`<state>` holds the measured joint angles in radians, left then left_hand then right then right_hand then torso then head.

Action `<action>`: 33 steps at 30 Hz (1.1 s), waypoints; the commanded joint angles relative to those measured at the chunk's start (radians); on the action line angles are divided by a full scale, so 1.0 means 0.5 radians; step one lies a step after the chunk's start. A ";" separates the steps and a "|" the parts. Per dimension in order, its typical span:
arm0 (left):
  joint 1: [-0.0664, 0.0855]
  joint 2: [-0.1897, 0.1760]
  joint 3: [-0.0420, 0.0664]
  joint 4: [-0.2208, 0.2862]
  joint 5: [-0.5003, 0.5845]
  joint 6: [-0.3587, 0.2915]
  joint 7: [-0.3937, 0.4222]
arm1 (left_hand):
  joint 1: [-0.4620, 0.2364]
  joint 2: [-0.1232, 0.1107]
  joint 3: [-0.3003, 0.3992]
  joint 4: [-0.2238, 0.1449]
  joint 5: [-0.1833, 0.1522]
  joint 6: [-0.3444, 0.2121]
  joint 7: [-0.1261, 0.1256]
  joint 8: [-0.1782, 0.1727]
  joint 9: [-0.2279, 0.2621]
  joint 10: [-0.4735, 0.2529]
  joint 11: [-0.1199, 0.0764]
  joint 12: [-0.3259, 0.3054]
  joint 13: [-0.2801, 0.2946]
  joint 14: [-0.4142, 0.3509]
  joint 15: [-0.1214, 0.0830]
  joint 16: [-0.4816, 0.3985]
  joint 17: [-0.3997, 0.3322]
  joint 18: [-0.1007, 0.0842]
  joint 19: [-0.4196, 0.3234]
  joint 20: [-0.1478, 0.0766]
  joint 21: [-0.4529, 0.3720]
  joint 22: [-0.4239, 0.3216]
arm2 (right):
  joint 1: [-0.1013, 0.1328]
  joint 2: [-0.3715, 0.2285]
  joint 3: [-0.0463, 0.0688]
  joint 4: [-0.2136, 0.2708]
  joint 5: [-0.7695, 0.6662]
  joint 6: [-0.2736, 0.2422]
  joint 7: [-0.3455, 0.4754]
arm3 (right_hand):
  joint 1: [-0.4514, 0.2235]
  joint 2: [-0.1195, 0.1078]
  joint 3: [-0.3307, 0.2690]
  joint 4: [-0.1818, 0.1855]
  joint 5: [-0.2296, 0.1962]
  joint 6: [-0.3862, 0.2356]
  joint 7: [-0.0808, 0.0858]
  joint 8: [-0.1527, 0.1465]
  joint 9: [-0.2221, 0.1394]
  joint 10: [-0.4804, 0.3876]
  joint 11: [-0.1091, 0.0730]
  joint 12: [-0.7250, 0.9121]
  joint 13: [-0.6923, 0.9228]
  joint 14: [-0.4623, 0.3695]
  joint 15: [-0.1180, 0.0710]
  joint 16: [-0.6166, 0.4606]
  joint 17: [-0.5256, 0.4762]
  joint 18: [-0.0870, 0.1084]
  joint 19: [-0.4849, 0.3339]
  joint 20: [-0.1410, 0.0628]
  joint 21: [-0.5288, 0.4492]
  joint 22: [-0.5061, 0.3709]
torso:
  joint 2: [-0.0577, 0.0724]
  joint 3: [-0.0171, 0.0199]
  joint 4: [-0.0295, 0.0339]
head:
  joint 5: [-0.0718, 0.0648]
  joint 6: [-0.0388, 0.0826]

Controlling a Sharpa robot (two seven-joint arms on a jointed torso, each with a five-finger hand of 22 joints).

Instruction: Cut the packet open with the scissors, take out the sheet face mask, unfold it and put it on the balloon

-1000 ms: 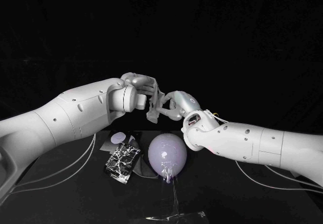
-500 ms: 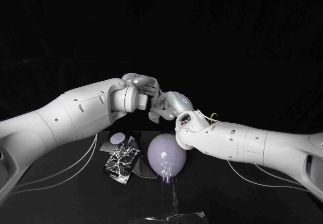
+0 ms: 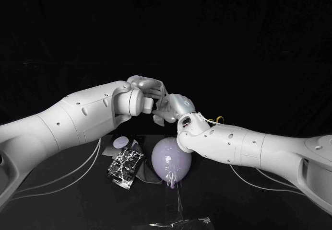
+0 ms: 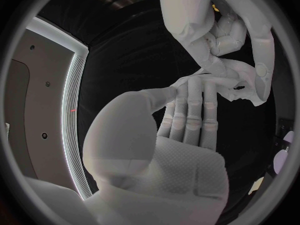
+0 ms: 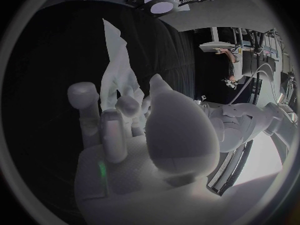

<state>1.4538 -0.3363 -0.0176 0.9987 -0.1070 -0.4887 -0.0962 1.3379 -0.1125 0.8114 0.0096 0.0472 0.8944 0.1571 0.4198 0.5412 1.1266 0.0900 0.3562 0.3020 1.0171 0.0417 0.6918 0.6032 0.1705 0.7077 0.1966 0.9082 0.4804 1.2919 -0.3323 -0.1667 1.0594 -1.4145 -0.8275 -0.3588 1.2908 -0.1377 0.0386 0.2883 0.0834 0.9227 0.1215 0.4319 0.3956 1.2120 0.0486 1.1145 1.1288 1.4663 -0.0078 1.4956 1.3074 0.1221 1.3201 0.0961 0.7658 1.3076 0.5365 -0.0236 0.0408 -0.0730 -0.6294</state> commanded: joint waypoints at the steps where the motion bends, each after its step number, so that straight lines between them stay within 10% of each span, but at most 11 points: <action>1: 0.004 0.003 0.003 0.014 0.009 0.007 -0.001 | -0.019 -0.002 0.008 -0.002 0.006 0.011 0.002 0.011 0.698 0.011 0.002 -0.009 -0.002 0.009 -0.003 0.009 -0.004 0.026 0.001 -0.019 0.013 0.002 | -0.003 0.019 0.002 -0.023 -0.109 0.009 -0.071 | -0.003 0.019 -0.022 0.002 -0.011 0.013 -0.002 0.020 0.009 0.022 -0.003 0.022 0.018 0.116 -0.016 0.010 0.307 0.008 0.015 -0.005 0.023 0.115 | -0.001 0.0000 -0.002 | -0.003 0.000; 10: 0.004 0.002 0.003 0.037 0.009 0.011 -0.009 | -0.019 -0.002 0.008 -0.002 0.006 0.011 0.002 0.011 0.698 0.011 0.002 -0.009 -0.002 0.009 -0.003 0.009 -0.004 0.026 0.001 -0.019 0.013 0.002 | -0.010 0.051 0.007 -0.074 -0.160 -0.110 -0.101 | 0.029 0.081 -0.067 -0.005 -0.003 0.058 -0.041 0.113 0.045 0.184 -0.038 0.208 0.186 0.165 -0.047 0.078 0.409 -0.023 0.105 -0.032 0.243 0.181 | 0.000 0.0008 -0.001 | -0.003 0.001; 15: 0.004 -0.001 0.003 0.047 0.009 0.012 -0.014 | -0.019 -0.002 0.008 -0.002 0.006 0.011 0.002 0.011 0.698 0.011 0.002 -0.009 -0.002 0.009 -0.003 0.009 -0.004 0.026 0.001 -0.019 0.013 0.002 | -0.012 0.056 0.010 -0.092 -0.171 -0.204 -0.106 | 0.238 0.194 0.064 -0.052 -0.064 0.124 -0.104 0.166 0.055 0.343 -0.098 0.380 0.353 0.203 -0.102 0.139 0.509 -0.056 0.196 -0.081 0.467 0.246 | 0.000 0.0008 -0.002 | -0.005 -0.002; 20: 0.004 -0.003 0.003 0.053 0.009 0.012 -0.017 | -0.020 -0.005 0.012 -0.003 0.006 0.013 0.001 0.011 0.701 0.013 0.001 -0.010 -0.003 0.011 -0.004 0.009 -0.006 0.026 0.001 -0.020 0.015 0.002 | -0.014 0.053 0.013 -0.112 -0.175 -0.248 -0.109 | 0.319 0.213 0.148 -0.064 -0.061 0.136 -0.124 0.173 0.049 0.376 -0.119 0.410 0.391 0.209 -0.122 0.150 0.527 -0.065 0.217 -0.102 0.516 0.264 | 0.000 0.0010 -0.002 | -0.005 0.000; 26: 0.004 -0.006 0.003 0.053 0.009 0.010 -0.018 | -0.020 -0.005 0.012 -0.003 0.006 0.013 0.001 0.011 0.701 0.013 0.001 -0.010 -0.003 0.011 -0.004 0.009 -0.006 0.026 0.001 -0.020 0.015 0.002 | -0.015 0.029 0.016 -0.104 -0.164 -0.285 -0.093 | 0.452 0.250 0.395 -0.111 -0.060 0.118 -0.132 0.175 0.039 0.402 -0.134 0.427 0.424 0.209 -0.137 0.150 0.527 -0.073 0.235 -0.122 0.562 0.285 | 0.000 0.0013 -0.002 | -0.003 0.000; 33: 0.004 -0.011 0.002 0.027 0.008 0.005 -0.016 | -0.020 -0.008 0.015 -0.005 0.006 0.015 0.000 0.010 0.703 0.015 0.000 -0.011 -0.004 0.013 -0.005 0.008 -0.008 0.026 0.002 -0.022 0.017 0.003 | -0.013 -0.068 0.020 0.001 -0.057 -0.257 -0.013 | 0.392 0.137 0.889 -0.222 -0.059 0.101 -0.096 0.229 0.067 0.429 -0.108 0.432 0.451 0.209 -0.116 0.150 0.527 -0.083 0.248 -0.111 0.615 0.312 | -0.002 0.0015 -0.006 | 0.003 -0.003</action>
<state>1.4539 -0.3416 -0.0178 1.0143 -0.1059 -0.4881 -0.1083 1.3326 -0.1178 0.8116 0.0092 0.0463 0.8952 0.1580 0.4223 0.5423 1.1264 0.0901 0.3561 0.3010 1.0185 0.0438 0.6917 0.6002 0.1686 0.7113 0.1930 0.9128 0.4808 1.2843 -0.3590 -0.1576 1.0476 -1.4678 -0.9393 -0.3968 1.5042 -0.0440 0.4371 0.2000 0.0485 0.9690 0.0732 0.5271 0.4211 1.3635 0.0259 1.3293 1.3031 1.4650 -0.0670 1.5666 1.3081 0.0911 1.4383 0.0399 1.0706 1.3079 0.5358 -0.0229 0.0389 -0.0726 -0.6300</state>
